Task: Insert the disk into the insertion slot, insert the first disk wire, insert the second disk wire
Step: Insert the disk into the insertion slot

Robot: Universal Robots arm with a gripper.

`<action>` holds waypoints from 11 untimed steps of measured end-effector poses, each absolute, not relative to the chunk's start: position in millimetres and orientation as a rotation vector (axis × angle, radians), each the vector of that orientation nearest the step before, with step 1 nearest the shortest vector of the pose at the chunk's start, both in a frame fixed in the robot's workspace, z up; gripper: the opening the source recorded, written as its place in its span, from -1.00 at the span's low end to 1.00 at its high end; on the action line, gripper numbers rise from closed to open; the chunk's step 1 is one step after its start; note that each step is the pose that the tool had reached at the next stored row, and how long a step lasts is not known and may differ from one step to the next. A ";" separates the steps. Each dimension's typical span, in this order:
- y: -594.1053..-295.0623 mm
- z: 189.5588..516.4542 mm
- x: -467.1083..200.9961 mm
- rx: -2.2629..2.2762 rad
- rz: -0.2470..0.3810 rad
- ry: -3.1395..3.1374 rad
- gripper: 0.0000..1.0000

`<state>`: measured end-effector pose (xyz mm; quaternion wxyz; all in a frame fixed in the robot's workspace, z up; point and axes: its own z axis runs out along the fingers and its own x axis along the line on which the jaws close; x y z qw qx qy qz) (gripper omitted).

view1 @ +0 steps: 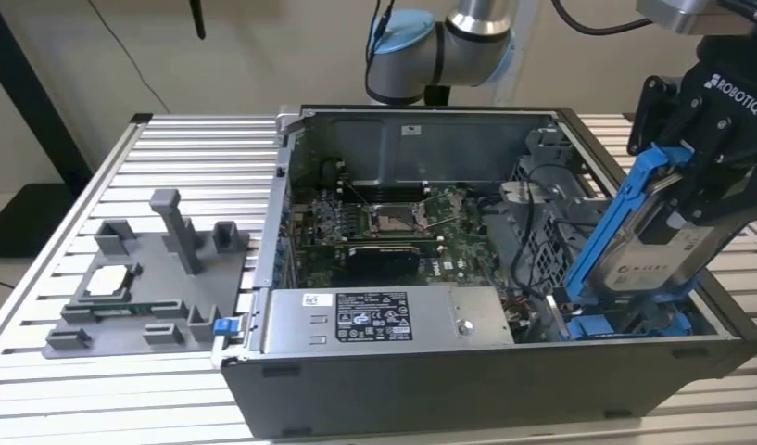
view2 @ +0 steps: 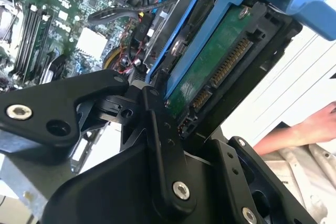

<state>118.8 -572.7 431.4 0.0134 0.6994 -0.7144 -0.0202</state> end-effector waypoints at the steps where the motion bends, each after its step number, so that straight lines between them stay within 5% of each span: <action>1: -572.7 429.4 118.8 2.179 -0.064 -2.226 -1.00; 11: -572.6 413.7 118.8 2.183 -0.073 -2.229 -1.00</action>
